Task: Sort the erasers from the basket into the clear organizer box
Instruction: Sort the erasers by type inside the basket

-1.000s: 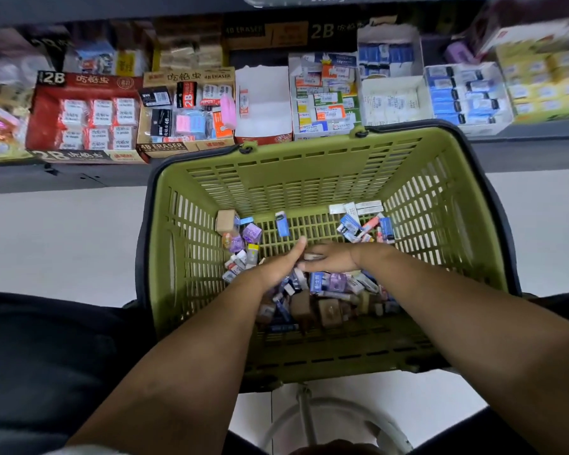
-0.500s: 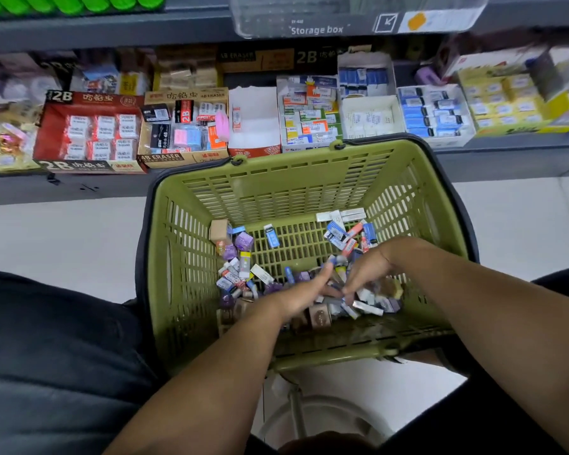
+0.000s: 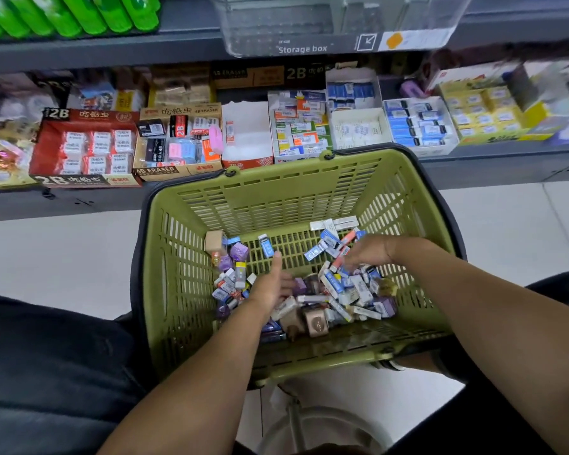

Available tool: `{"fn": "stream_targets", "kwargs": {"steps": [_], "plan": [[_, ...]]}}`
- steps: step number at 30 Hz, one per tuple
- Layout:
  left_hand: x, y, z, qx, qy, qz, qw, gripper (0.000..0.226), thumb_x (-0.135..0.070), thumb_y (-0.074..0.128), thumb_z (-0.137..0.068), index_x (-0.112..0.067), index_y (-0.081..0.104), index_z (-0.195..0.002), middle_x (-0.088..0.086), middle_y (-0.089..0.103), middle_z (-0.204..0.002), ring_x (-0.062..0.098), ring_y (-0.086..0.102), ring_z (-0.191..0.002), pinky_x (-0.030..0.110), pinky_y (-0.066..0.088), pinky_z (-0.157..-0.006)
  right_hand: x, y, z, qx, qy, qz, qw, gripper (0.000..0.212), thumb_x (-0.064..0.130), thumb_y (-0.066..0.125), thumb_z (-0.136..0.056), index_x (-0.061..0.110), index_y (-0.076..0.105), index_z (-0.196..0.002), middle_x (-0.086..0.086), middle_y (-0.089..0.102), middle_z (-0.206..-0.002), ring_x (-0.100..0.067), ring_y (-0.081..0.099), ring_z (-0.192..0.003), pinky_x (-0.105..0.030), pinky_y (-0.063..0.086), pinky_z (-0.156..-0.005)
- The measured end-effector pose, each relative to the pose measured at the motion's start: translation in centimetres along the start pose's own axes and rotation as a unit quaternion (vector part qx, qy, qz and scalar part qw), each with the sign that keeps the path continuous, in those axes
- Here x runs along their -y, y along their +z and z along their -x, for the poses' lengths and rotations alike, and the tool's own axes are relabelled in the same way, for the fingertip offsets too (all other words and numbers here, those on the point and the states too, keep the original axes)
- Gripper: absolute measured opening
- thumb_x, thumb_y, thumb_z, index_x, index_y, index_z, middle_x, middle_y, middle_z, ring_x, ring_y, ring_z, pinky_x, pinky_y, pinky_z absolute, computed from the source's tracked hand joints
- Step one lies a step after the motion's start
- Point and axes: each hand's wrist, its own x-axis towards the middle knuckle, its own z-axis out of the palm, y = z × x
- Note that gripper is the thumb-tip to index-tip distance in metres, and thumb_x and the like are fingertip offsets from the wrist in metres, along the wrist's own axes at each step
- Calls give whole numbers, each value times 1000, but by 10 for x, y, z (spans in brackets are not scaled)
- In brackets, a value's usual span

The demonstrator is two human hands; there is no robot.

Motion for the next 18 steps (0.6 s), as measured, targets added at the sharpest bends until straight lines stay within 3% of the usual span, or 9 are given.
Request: {"fn": "stream_targets", "kwargs": {"steps": [2,5,7,10,13,18], "plan": [[-1,-5,-8,-47,2,30,998,71,-62,22,-96,-6,65,-104,11,67,-108,23,62,-94,36,47,-88,3,5,-9,-74,-31,-34,996,24,30,60,-91,11,73,-96,-4,66,-110,-15,60,-91,-24,46,-77],[-3,-14,-23,-127,15,1,992,67,-57,26,-99,-3,62,-117,13,66,-110,30,61,-103,42,45,-99,14,16,-30,-155,-80,-95,980,17,12,62,-89,3,70,-101,-12,65,-113,-26,61,-106,-35,48,-95],[-5,-21,-33,-166,33,-56,984,61,-52,28,-100,-5,58,-124,17,62,-121,34,57,-112,40,42,-100,24,20,-43,-182,-92,-74,976,26,14,65,-88,7,65,-113,-11,62,-120,-26,59,-110,-38,46,-99],[-9,-26,-48,-162,73,-185,967,50,-42,33,-103,-9,49,-137,17,51,-138,33,49,-125,36,39,-100,31,26,-60,-198,-90,21,976,46,18,67,-87,15,53,-131,-5,50,-134,-26,55,-114,-36,45,-99],[-12,-24,-62,-157,102,-262,947,52,-38,42,-101,-14,35,-147,14,37,-149,32,41,-133,38,36,-109,29,34,-71,-219,-96,197,951,49,11,63,-85,17,50,-132,-6,41,-133,-28,54,-110,-33,47,-88],[-16,-24,-76,-183,135,-278,933,53,-29,55,-97,-16,38,-145,13,40,-143,33,60,-107,37,45,-97,29,40,-88,-241,-115,326,907,37,10,59,-87,12,53,-124,-9,42,-127,-29,55,-103,-35,48,-81]]}}
